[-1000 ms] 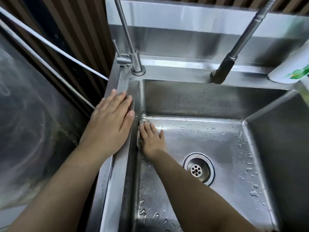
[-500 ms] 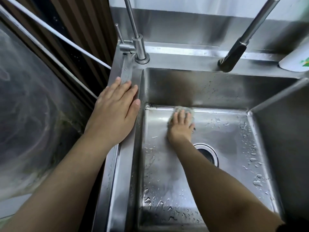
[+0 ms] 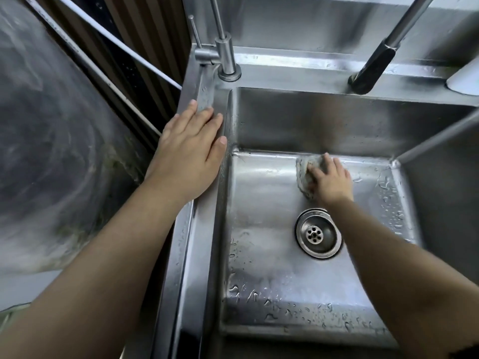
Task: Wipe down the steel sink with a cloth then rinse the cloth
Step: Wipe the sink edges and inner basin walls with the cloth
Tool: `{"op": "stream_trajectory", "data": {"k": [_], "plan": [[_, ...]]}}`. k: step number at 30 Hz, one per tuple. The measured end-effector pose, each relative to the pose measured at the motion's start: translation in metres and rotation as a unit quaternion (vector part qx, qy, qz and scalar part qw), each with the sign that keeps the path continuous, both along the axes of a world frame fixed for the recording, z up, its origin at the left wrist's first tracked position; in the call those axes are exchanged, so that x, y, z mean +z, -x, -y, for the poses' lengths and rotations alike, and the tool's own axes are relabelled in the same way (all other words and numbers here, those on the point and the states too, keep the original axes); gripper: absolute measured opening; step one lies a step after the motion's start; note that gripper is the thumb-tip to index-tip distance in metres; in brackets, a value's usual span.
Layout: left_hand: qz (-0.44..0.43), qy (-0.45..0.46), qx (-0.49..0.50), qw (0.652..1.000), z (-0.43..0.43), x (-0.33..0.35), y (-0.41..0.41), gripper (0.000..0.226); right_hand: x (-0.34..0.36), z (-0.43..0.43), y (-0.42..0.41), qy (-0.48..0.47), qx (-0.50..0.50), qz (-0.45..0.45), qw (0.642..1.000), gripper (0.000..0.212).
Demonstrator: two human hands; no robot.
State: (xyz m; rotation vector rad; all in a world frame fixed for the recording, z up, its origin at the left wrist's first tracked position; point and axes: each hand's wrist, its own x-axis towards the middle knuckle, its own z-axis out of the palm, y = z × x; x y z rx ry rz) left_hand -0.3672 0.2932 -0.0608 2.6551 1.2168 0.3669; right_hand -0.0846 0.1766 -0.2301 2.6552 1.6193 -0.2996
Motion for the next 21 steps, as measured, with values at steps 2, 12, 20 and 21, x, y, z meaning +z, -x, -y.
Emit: {"op": "stream_trajectory", "data": {"k": [2, 12, 20, 21], "plan": [[0.01, 0.017, 0.002, 1.0, 0.001, 0.003, -0.001, 0.057, 0.001, -0.021, 0.017, 0.015, -0.048, 0.004, 0.999, 0.041], [-0.031, -0.015, -0.012, 0.999, 0.088, 0.013, 0.056, 0.054, -0.001, 0.039, 0.151, -0.019, 0.406, -0.151, 0.901, 0.034], [-0.025, 0.011, 0.012, 1.0, 0.149, 0.019, 0.088, 0.053, 0.005, 0.04, 0.062, -0.065, 0.214, -0.065, 0.973, 0.051], [-0.024, 0.013, 0.018, 0.999, 0.155, 0.021, 0.089, 0.053, 0.006, 0.036, 0.071, -0.041, 0.203, -0.056, 0.977, 0.054]]}}
